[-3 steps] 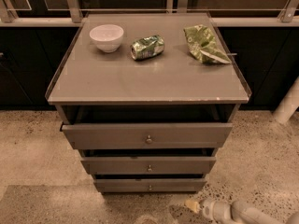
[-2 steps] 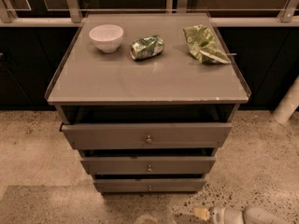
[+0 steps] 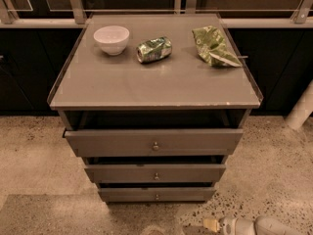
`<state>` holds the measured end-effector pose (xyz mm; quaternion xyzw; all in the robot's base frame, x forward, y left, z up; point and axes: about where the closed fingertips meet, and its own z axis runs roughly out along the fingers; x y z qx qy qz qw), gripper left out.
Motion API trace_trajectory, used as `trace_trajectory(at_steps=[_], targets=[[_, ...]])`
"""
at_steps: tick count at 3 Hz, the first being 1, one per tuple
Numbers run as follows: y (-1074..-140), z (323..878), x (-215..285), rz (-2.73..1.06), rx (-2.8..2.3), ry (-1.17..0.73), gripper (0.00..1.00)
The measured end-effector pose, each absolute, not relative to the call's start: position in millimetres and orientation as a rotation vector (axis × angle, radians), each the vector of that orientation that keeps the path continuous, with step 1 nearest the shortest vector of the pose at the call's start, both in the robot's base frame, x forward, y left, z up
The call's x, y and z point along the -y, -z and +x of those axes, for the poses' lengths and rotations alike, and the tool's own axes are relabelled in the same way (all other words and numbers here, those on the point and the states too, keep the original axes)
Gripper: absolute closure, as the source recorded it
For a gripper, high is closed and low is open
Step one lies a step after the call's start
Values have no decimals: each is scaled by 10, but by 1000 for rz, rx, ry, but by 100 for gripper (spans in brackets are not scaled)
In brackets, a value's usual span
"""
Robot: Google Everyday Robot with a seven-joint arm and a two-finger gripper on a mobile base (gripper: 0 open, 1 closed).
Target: Close bottom drawer
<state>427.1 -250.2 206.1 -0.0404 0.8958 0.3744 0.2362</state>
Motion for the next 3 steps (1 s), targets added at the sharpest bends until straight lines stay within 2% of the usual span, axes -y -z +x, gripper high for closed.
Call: trace_trajectory(at_steps=[1, 2, 3], targets=[[-2061, 4271, 2502, -111, -2457, -1027, 12], [-2061, 4271, 2502, -111, -2457, -1027, 0], [-2061, 4271, 2501, -111, -2457, -1027, 0]])
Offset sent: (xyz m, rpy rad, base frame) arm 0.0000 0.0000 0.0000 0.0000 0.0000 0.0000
